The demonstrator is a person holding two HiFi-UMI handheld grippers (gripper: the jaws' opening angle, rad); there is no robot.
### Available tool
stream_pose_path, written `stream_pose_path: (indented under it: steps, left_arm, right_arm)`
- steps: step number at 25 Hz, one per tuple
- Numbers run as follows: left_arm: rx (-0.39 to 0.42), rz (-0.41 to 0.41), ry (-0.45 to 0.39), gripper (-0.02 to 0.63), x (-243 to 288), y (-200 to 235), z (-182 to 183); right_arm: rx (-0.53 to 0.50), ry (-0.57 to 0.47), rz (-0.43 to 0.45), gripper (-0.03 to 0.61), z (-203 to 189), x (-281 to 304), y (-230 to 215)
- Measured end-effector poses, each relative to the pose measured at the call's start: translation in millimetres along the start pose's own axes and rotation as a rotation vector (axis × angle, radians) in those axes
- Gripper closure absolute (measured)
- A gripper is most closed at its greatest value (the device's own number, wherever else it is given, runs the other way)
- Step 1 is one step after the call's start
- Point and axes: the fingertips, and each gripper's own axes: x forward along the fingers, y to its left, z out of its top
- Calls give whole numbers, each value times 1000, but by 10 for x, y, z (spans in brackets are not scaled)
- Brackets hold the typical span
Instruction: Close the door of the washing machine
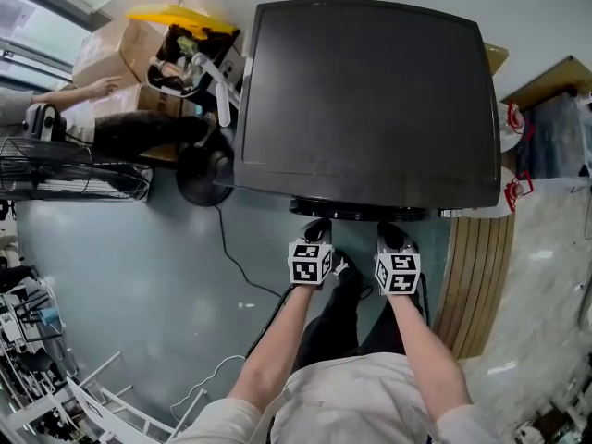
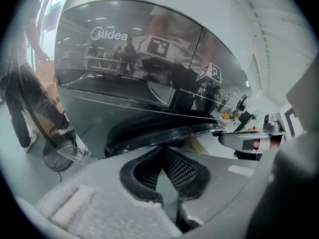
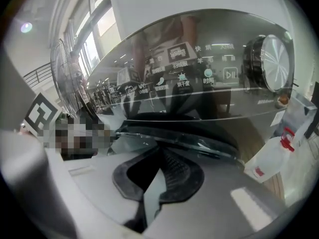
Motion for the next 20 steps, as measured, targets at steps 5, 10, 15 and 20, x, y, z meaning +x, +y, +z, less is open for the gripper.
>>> stream_pose_path:
  steps: [5, 10, 15, 20]
  left_arm:
    - [-13, 2, -7, 607, 12, 15, 47]
    - [-28, -16, -12, 607, 13, 17, 51]
    - [-43, -29, -17, 607, 10, 18, 52]
    - [-60, -31, -43, 607, -2, 11, 35]
  right_arm:
    - [24, -13, -7, 577, 31, 13, -5]
    - [41, -30, -31, 577, 31, 11, -5]
    - [37, -43, -27, 577, 41, 6, -3]
    - [27, -62, -24, 575, 22, -12, 2]
